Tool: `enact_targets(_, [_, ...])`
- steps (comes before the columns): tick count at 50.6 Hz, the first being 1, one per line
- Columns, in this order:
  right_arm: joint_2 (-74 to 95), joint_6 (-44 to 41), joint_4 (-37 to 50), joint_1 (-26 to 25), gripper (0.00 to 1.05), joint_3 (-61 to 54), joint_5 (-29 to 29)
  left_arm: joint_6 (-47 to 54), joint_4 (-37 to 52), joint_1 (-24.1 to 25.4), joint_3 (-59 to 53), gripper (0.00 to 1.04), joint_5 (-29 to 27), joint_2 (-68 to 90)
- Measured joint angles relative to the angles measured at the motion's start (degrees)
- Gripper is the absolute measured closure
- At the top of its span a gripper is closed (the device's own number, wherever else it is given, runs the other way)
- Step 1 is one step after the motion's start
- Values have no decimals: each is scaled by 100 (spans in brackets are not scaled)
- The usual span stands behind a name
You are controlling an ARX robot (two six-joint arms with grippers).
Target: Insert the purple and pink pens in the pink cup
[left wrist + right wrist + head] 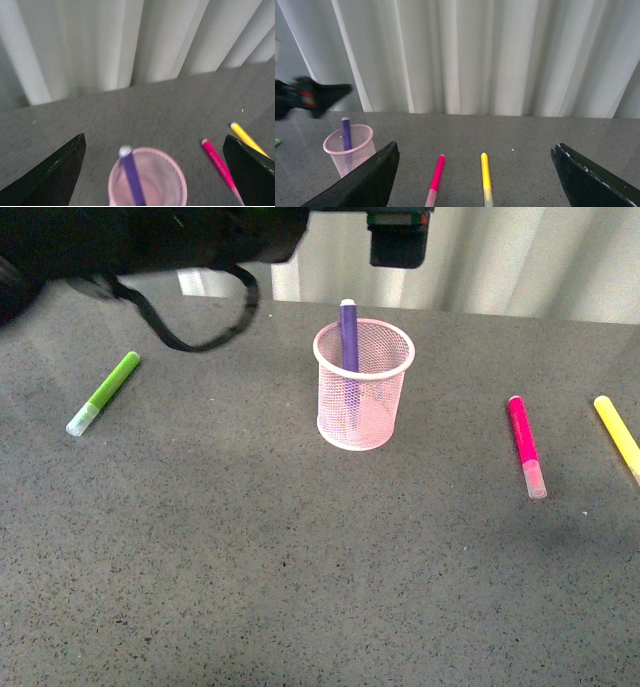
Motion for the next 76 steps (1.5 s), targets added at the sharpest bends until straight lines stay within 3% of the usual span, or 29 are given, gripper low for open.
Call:
enact_targets(5, [0, 0, 0, 0, 7, 0, 4, 295, -2146, 302, -570, 7, -105, -1757])
enact_targets(13, [0, 0, 0, 0, 7, 0, -13, 422, -2334, 398, -660, 7, -168, -2330])
enact_targets(17, [0, 0, 0, 0, 7, 0, -13, 479, -903, 356, -1224, 20, -1574, -2253])
enact_targets(21, [0, 0, 0, 0, 7, 0, 7, 496, 197, 446, -1930, 32, -2216, -2387])
enact_targets(28, [0, 0, 0, 0, 7, 0, 4, 498, 811, 789, -2747, 54, -2103, -3021])
enact_targets(41, [0, 0, 0, 0, 7, 0, 4, 501, 907, 1368, -3956, 101, -1515, -4046])
enact_targets(67, [0, 0, 0, 0, 7, 0, 0, 518, 157, 2039, -5047, 101, -896, -5906])
enact_targets(71, [0, 0, 0, 0, 7, 0, 0, 518, -15, 2350, -5136, 101, -501, -6161])
enact_targets(76, [0, 0, -2, 0, 7, 0, 4, 518, 77, 2503, -5289, 101, -459, -6310])
